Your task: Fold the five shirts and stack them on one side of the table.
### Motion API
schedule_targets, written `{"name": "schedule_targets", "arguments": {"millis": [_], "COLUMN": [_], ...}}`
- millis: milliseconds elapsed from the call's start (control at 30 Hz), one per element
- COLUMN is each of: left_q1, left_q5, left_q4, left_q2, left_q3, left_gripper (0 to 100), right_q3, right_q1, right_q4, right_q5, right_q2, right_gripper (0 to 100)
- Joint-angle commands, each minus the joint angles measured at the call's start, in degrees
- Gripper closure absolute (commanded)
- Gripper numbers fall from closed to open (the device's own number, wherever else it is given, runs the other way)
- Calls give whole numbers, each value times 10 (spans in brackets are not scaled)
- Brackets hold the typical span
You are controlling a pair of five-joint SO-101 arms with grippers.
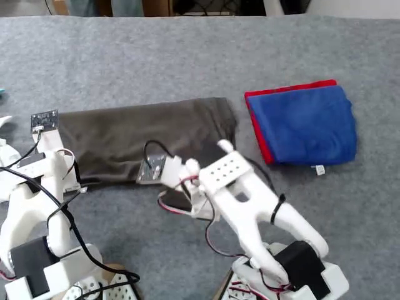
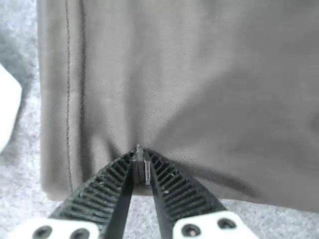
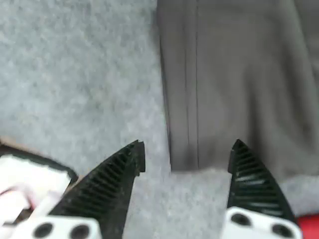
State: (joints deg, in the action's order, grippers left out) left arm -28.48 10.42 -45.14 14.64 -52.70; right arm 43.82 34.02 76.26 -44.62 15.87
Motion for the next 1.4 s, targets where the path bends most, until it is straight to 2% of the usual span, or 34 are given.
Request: {"name": "schedule_targets", "arguments": {"millis": [0, 400, 667, 767, 933, 1033, 1233, 1367], "left_q1": [-4, 0, -2, -2, -3, -3, -3, -3], "left_q5": [-7, -7, -7, -7, -7, -6, -5, -5], "left_q4": [13, 22, 22, 22, 22, 22, 22, 22], "left_q2": [18, 17, 17, 17, 17, 17, 17, 17], "left_q3": [0, 0, 0, -1, -1, -1, -1, -2], "left_gripper": [970, 970, 969, 969, 968, 968, 968, 968], "right_q3": [29, 105, 122, 99, 81, 80, 72, -15], "right_q1": [28, 31, 27, 26, -24, -55, -63, -57], "right_q4": [-47, -176, -229, -232, -257, -286, -287, -209], "right_q5": [-5, -7, -22, -21, -22, -40, -52, -54], "right_q2": [21, 12, -114, -129, -134, -135, -130, -130], "right_gripper": [716, 719, 721, 777, 984, 955, 985, 985]}}
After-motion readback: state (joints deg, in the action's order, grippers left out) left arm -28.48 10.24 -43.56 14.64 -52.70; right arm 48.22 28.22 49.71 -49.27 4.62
